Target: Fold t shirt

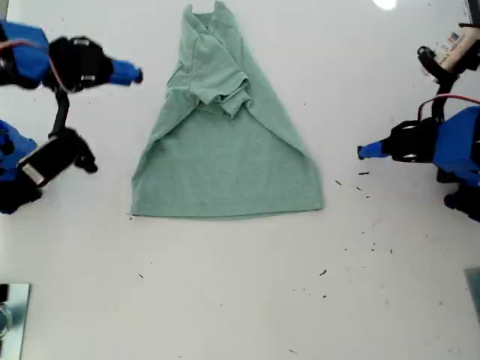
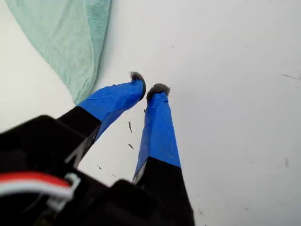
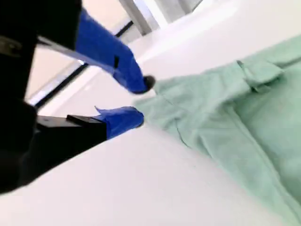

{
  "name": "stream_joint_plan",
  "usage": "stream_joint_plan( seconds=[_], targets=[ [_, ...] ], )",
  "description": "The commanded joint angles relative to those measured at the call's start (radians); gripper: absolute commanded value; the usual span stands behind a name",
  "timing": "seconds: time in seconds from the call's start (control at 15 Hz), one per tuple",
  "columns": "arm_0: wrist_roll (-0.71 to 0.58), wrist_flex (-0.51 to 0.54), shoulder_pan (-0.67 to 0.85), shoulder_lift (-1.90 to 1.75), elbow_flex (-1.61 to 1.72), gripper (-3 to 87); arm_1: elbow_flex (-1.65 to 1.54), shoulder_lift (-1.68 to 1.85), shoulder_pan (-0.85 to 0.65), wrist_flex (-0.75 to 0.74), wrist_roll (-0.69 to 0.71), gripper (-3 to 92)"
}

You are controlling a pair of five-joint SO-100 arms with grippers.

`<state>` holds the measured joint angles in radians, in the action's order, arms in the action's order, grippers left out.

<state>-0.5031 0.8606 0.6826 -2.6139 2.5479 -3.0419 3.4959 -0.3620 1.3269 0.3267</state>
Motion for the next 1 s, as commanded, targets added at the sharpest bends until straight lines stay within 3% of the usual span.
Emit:
stream_joint_plan(
  seconds=[0.0, 0.2, 0.47, 0.73, 0.93],
  targets=[
    [0.163, 0.017, -0.103, -0.548, 0.422, -0.2, -0.071, 0.012, -0.006, -0.008, -0.003, 4.2],
    [0.291, 0.130, -0.192, -0.897, 0.678, -0.2, -0.071, 0.012, -0.002, -0.008, 0.006, 2.6],
    [0.284, 0.133, -0.215, -0.925, 0.696, -0.2, 0.041, -0.029, 0.032, -0.117, 0.084, 2.8],
    [0.267, 0.135, -0.210, -0.936, 0.698, -0.2, 1.058, -0.997, 0.060, 0.075, 0.327, 2.7],
    [0.261, 0.135, -0.216, -0.939, 0.698, -0.2, 1.730, -1.463, 0.132, 0.353, 0.451, 2.6]
  ],
)
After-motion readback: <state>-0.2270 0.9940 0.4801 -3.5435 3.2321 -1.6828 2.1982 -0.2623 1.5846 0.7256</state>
